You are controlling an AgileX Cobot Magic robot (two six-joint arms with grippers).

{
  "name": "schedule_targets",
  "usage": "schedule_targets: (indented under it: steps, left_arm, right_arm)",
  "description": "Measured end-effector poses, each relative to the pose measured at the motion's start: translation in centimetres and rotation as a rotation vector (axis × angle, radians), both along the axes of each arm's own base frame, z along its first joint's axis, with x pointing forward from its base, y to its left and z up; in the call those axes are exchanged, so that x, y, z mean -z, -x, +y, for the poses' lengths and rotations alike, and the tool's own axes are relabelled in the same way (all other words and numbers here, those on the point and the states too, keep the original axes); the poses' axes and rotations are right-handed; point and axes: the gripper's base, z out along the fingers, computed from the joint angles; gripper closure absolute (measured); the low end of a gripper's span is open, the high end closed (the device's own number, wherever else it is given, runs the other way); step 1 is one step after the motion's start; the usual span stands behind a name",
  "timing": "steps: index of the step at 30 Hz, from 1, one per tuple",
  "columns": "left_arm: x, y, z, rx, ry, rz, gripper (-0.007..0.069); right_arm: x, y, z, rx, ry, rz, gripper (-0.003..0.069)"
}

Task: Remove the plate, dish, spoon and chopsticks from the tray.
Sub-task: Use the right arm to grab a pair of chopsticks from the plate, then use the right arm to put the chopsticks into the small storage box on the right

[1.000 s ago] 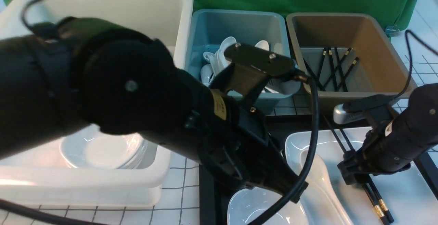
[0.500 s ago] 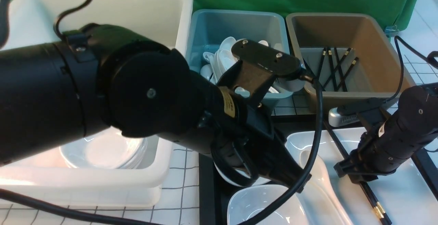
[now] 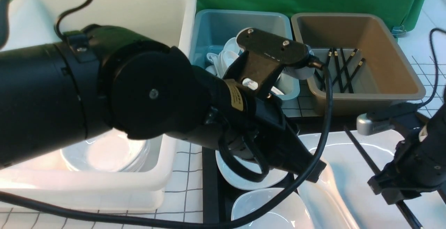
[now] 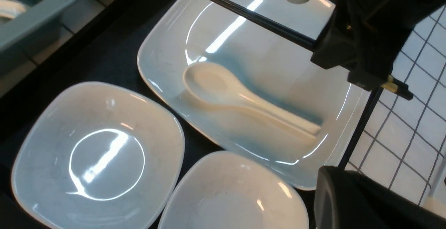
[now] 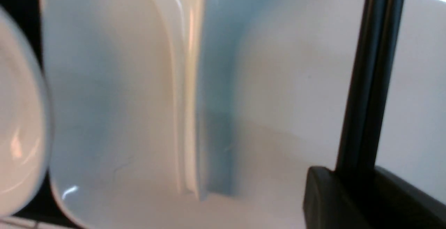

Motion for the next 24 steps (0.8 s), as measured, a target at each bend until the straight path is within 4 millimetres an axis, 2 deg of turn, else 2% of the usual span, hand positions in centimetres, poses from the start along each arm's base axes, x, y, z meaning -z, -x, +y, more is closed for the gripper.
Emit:
schedule_targets:
  steps: [9, 14, 18, 20, 24]
  left_arm:
    - [-0.8, -0.7, -0.4, -0.029, 0.085, -0.083, 0.0627]
    - [-1.9, -1.5, -0.7, -0.048, 0.159, -0.228, 0.0627]
    - [-2.4, -2.6, -0.8, -0.074, 0.212, -0.334, 0.0627]
    - [-2.5, -3.5, -0.4, -0.112, 0.240, -0.350, 0.0627]
    - [-2.3, -4.4, 0.3, -0.153, 0.238, -0.342, 0.0627]
  right_arm:
    - [-4.6, 3.2, 0.4, -0.065, -0.155, -0.089, 0.0536]
    - [-6.7, 2.8, 0.5, -0.079, -0.185, -0.219, 0.0536]
    - [-9.4, 0.4, 0.7, -0.074, -0.206, -0.373, 0.0536]
    - [-10.9, -1.8, 0.5, -0.059, -0.208, -0.432, 0.0536]
    - [-12.4, -6.3, -0.3, -0.004, -0.204, -0.496, 0.0536]
